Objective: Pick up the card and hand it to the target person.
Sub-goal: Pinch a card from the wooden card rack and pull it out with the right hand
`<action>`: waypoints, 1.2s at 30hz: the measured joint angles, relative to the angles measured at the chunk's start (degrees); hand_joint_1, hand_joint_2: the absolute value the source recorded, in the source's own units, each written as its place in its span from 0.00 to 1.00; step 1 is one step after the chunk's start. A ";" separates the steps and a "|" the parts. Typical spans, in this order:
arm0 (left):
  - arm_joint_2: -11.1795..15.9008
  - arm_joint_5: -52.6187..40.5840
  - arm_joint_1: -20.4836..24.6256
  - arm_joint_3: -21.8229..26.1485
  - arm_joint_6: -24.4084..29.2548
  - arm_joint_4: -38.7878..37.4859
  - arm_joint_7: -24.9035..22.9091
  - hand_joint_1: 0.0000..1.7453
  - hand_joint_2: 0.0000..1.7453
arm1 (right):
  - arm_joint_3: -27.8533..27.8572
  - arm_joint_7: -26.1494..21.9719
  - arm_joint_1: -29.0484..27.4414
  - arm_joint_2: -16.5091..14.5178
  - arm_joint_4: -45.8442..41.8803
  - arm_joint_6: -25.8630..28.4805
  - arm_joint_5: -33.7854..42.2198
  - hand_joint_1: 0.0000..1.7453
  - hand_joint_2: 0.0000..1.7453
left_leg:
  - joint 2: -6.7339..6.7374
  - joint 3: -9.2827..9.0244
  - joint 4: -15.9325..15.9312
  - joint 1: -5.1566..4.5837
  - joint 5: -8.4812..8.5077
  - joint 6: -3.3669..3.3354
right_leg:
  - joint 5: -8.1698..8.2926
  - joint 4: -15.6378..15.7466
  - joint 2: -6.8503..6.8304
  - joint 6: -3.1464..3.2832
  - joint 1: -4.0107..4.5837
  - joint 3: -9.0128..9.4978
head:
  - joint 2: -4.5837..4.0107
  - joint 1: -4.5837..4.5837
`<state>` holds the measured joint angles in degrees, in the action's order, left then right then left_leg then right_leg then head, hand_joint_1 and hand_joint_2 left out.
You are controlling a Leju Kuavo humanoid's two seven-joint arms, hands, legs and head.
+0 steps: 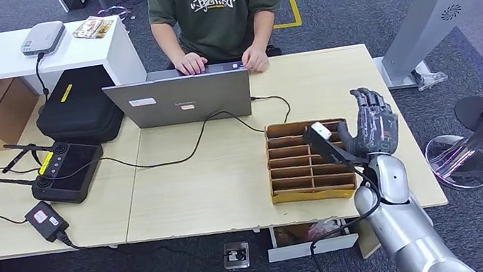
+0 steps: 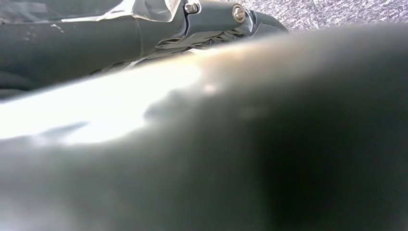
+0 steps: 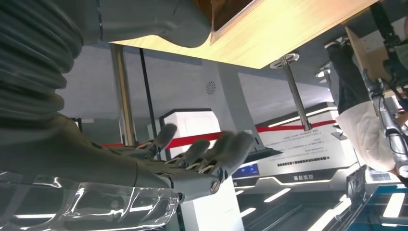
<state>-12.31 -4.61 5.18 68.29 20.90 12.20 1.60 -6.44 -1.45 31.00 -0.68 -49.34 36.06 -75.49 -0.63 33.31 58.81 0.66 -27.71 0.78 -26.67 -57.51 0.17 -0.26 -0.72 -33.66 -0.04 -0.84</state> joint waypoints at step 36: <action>0.16 -0.18 0.00 -0.01 -0.85 0.00 0.31 0.00 0.00 | -0.76 -2.16 -1.47 -1.25 1.11 -0.25 2.34 0.96 1.00 | -0.01 0.02 0.00 0.00 0.00 0.00 | 0.00 0.00 -0.03 0.00 0.00 0.01 | 0.00 0.01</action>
<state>-12.15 -4.79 5.18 68.28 20.04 12.20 1.90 -7.21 -3.61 29.53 -1.92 -48.23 35.82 -73.16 -0.64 33.33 58.81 0.66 -27.71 0.78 -26.67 -57.51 0.14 -0.26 -0.72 -33.64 -0.04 -0.84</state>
